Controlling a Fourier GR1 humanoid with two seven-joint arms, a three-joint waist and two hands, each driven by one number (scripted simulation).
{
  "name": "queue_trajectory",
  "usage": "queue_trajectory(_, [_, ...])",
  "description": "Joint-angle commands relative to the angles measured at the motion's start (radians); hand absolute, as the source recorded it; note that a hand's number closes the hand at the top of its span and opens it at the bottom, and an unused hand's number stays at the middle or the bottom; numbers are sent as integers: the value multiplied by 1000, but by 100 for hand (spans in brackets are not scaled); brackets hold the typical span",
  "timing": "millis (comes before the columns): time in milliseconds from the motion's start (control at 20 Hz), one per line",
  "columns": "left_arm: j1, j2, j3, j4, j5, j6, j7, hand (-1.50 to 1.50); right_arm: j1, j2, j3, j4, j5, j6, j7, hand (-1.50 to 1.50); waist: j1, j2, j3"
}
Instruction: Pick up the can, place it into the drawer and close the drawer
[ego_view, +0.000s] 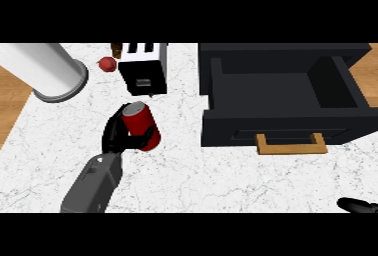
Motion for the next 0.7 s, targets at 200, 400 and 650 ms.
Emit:
queue_trajectory(200, [-54, -9, -53, -139, 2, 12, 150, 150, -47, -32, -6, -9, 11, -19, 68, -150, 16, -6, 1])
queue_trajectory(400, [-159, -39, -92, -167, -22, 97, 228, 150, -12, -13, -8, -57, 18, -23, 55, -150, 9, -5, 1])
queue_trajectory(650, [-199, -31, -147, -356, 4, 107, 436, 150, 22, 16, 12, -45, 46, -18, 4, -150, 14, -7, 1])
